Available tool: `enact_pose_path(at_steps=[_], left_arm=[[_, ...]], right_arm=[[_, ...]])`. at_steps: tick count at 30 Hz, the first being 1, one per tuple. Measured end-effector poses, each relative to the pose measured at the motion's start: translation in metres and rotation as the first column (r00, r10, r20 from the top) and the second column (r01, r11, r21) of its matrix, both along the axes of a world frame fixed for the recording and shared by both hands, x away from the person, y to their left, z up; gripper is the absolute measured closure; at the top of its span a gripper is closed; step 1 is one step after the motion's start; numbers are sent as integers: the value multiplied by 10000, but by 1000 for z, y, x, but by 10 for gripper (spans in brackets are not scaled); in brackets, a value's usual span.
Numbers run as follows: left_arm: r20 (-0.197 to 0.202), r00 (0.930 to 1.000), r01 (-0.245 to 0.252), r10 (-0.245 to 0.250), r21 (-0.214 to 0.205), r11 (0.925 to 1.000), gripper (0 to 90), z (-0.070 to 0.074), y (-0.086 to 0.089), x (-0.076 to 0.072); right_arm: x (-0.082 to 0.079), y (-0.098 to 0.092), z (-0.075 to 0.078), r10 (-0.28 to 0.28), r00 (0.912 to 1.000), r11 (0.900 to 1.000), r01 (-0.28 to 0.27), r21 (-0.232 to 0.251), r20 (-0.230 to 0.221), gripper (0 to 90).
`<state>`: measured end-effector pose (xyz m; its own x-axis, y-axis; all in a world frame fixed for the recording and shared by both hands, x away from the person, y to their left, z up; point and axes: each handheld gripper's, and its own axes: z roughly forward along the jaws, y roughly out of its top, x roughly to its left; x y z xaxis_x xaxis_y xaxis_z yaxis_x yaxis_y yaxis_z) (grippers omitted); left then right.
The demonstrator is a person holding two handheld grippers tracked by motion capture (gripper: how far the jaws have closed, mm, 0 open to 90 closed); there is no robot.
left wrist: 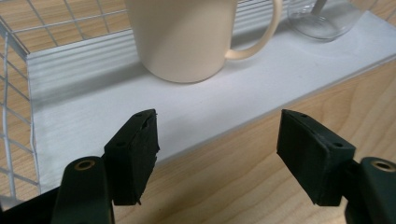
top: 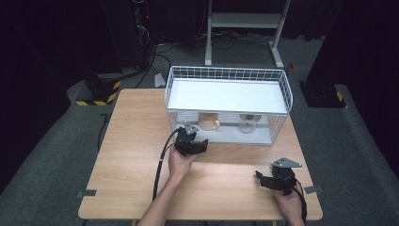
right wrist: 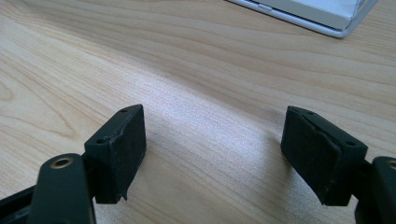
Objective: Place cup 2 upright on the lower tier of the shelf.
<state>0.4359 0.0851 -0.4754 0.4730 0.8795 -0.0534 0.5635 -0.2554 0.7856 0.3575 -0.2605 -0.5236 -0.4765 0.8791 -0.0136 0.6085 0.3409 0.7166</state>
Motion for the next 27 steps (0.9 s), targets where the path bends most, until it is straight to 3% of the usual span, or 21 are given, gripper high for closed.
enact_pose_path(at_steps=[7,15,26,27], left_arm=[[104,9999,68,-64,-359,9993,297,4,7,-11],[124,9997,194,-190,-301,9994,297,4,16,-26],[126,9998,150,-142,-624,9979,295,0,28,-48],[158,9998,147,-140,-502,9986,295,-2,30,-54]], right_arm=[[0,0,0,-1,10000,10000,1,2,2,225],[0,0,0,-2,10000,10000,2,2,-2,225],[0,0,0,0,10000,10000,0,0,1,225],[0,0,0,-6,10000,10000,6,3,-3,225]])
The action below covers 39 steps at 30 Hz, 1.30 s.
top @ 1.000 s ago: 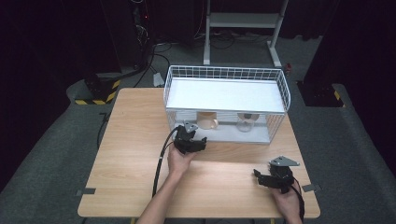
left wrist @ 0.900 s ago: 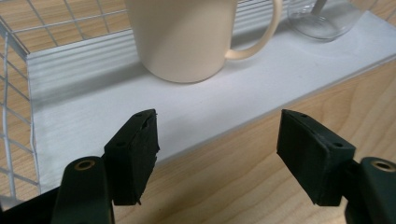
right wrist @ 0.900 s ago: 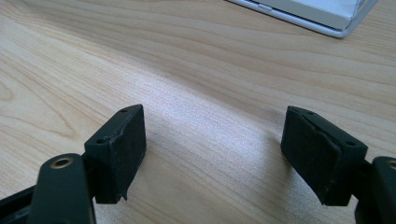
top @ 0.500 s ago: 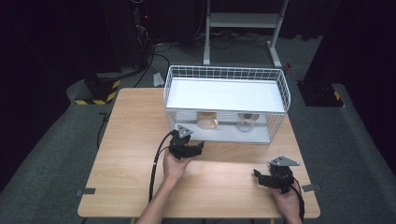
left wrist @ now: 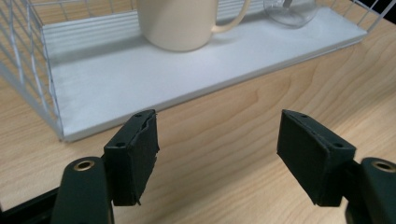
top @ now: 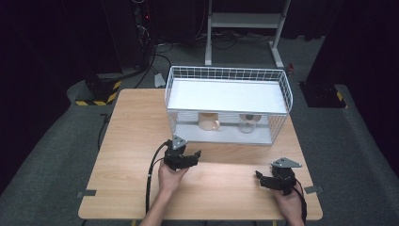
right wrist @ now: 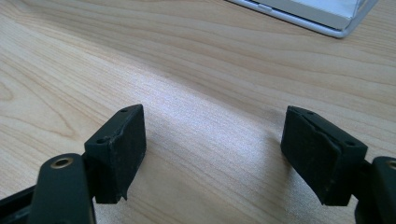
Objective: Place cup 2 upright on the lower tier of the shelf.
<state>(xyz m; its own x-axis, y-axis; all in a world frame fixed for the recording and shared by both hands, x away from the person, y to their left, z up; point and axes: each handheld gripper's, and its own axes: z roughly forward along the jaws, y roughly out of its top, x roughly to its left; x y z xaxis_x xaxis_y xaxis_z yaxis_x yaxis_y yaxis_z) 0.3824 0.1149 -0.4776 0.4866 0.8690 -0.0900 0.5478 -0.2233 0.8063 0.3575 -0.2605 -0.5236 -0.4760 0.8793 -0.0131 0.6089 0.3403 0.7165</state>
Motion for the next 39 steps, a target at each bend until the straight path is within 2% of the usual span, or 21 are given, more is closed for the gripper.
enact_pose_path(at_steps=[6,16,27,32,34,39], left_arm=[[77,9999,-99,97,141,9999,293,-5,5,-11],[95,9995,-294,293,116,9995,294,-13,13,-26],[-84,9987,-507,511,404,9979,297,-28,20,-34],[-126,9973,-718,726,562,9958,296,-36,24,-35],[-247,9966,-765,787,783,9940,294,-40,25,-35],[-282,9954,-891,919,906,9919,294,-45,27,-35]], right_arm=[[0,0,0,6,10000,10000,-6,-4,2,225],[0,0,0,0,10000,10000,0,-24,8,225],[0,0,0,-1,10000,10000,1,-20,8,225],[0,0,0,1,10000,10000,-1,-22,8,225],[0,0,0,2,10000,10000,-2,-23,6,225],[0,0,0,1,10000,10000,-1,-23,7,225]])
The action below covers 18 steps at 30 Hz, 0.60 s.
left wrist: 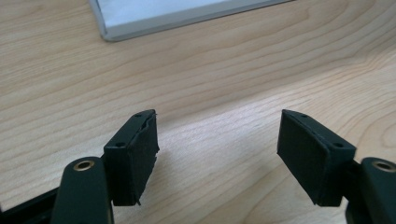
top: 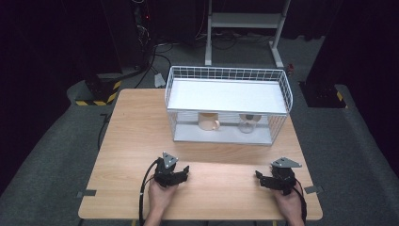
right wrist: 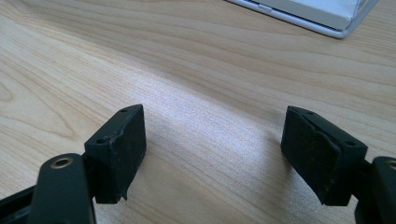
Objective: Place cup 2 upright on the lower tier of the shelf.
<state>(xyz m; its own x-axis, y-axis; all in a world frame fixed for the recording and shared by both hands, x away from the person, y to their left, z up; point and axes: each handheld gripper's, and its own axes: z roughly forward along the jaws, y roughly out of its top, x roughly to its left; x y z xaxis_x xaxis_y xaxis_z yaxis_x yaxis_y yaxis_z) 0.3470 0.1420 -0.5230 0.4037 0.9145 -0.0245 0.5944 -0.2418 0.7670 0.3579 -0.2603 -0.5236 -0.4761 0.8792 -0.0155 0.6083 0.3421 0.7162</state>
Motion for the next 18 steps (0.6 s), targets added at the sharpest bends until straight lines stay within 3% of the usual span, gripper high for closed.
enact_pose_path(at_steps=[7,11,18], left_arm=[[-61,9998,-174,175,70,9998,291,-4,1,-1],[13,9987,-514,514,636,9967,249,-4,-3,-1],[-166,9979,-611,620,496,9969,224,-5,-2,0]], right_arm=[[0,0,0,-10,10000,10000,10,12,1,225],[0,0,0,-13,10000,10000,13,6,9,225],[0,1,0,-45,10000,10000,45,17,-3,225]])
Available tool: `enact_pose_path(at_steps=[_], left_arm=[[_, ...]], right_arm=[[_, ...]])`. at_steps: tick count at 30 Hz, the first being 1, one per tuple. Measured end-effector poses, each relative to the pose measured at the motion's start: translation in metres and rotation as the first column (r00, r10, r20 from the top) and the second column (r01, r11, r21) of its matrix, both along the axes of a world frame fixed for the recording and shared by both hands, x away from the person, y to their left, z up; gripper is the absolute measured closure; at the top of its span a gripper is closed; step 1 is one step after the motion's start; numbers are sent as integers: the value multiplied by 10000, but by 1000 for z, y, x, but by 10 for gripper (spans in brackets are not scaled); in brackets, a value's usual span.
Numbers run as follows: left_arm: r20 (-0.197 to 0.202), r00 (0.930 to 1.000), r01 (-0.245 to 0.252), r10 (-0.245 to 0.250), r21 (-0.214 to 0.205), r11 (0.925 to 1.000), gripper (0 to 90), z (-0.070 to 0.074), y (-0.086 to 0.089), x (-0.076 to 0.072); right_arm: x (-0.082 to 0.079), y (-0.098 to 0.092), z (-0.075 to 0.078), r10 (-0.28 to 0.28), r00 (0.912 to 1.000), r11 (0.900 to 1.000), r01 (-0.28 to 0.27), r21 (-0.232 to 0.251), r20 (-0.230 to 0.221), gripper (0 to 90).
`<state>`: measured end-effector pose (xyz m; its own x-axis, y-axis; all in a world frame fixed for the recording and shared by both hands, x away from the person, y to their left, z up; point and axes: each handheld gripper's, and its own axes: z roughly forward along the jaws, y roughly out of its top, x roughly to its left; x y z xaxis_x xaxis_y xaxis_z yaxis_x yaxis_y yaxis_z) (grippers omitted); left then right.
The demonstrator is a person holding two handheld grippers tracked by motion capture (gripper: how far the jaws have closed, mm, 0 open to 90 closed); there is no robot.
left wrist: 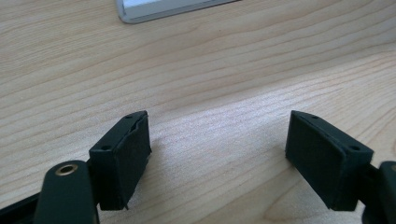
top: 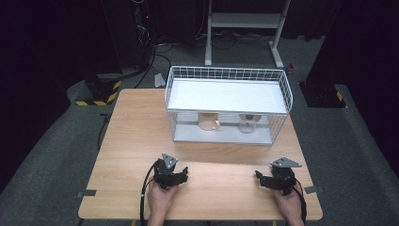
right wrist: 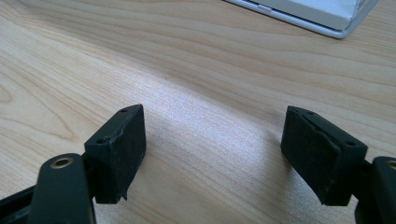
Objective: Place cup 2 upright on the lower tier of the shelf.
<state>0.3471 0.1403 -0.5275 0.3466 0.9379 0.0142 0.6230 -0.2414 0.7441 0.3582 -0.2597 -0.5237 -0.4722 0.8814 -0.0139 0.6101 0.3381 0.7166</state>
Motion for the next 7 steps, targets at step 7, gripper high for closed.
enact_pose_path(at_steps=[7], left_arm=[[19,10000,-17,17,-17,10000,223,0,0,0]], right_arm=[[0,0,0,20,10000,10000,-20,-3,15,225]])
